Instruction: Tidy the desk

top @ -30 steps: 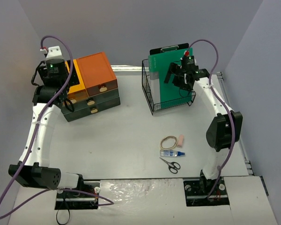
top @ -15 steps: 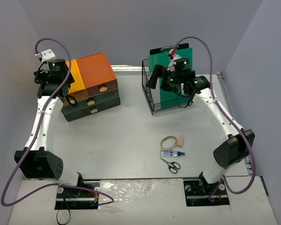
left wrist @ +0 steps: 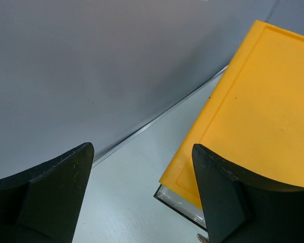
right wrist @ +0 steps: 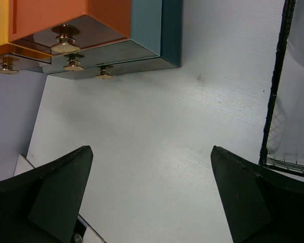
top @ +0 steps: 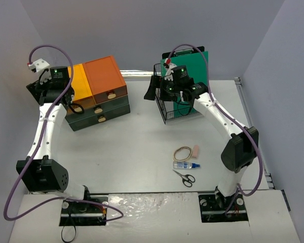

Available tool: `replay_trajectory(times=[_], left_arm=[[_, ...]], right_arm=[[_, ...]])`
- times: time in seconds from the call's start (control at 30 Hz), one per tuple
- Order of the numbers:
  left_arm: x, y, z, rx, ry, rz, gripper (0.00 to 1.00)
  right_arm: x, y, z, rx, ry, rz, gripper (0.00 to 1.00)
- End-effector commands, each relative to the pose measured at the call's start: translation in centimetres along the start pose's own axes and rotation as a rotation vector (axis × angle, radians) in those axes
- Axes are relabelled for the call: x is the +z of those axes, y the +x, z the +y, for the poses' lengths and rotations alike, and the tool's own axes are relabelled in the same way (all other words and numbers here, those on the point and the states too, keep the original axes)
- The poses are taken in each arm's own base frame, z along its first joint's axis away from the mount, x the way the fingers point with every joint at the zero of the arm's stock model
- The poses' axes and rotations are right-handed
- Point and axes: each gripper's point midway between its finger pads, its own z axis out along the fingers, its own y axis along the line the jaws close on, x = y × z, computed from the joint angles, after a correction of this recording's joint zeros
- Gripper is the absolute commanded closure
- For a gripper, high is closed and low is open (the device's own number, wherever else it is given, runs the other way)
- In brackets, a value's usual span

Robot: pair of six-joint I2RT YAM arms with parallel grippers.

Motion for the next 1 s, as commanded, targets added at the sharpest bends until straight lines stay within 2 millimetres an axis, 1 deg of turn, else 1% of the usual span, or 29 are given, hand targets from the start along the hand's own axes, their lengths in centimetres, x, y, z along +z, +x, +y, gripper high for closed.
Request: replay_trajectory(times=[0.0, 0.07, 0.13, 0.17, 0.3, 0.37, 0.47, 0.5, 0.57, 0.67, 0.77, 0.83, 0.87, 0.97], left_arm=[[0.8, -0.6, 1.6, -0.1, -0.07, -0.02, 0.25], [1.3, -0.2, 1.4, -0.125, -0.048, -0.004, 0.25], [1.9, 0.3, 0.9, -0.152, -0.011, 0.012, 0.25], [2.4, 0.1, 0.6, -0.171, 0.015, 0.009, 0.25], [3.7, 0.5, -1.6, -0.229, 0.161, 0.017, 0.25], [4.0, 0.7, -2.7, -0.257, 0.238, 0.015, 0.25], [4.2, 0.5, -3.6, -0.286, 0.314, -0.003, 0.25], [4.2, 0.5, -4.2, -0.295, 0.362, 0.001, 0.25], [4.5, 0.5, -4.6, -0.313, 0.392, 0.0, 0.25], [5.0, 0.8, -5.2, -0.347, 0.425, 0.022, 0.25], [5.0, 0.9, -6.3, -0.372, 0.485, 0.035, 0.25], [5.1, 0.6, -7.0, -0.396, 0.529, 0.035, 0.26], [5.0, 1.0, -7.5, -0.401, 0.559, 0.054, 0.26], [5.2, 1.3, -7.8, -0.408, 0.586, 0.077, 0.26]], right_arm=[[0.7, -3.3, 2.8, -0.07, -0.121, -0.087, 0.0], [1.8, -3.2, 2.7, -0.07, -0.136, -0.074, 0.0], [2.5, -3.5, 2.9, -0.069, -0.149, -0.073, 0.0], [2.7, -3.6, 3.0, -0.071, -0.157, -0.073, 0.0], [3.6, -3.8, 3.2, -0.079, -0.175, -0.071, 0.0], [3.8, -3.8, 3.2, -0.082, -0.18, -0.069, 0.0], [4.2, -3.6, 3.1, -0.09, -0.179, -0.065, 0.0], [4.5, -3.5, 2.9, -0.092, -0.177, -0.061, 0.0], [5.1, -3.5, 2.8, -0.09, -0.181, -0.06, 0.0], [5.8, -4.0, 3.0, -0.088, -0.191, -0.072, 0.0], [6.7, -4.5, 3.0, -0.083, -0.196, -0.08, 0.0], [7.2, -5.5, 3.5, -0.088, -0.216, -0.103, 0.0], [7.6, -5.8, 3.7, -0.092, -0.229, -0.109, 0.0], [8.6, -6.7, 4.1, -0.099, -0.258, -0.133, 0.0]])
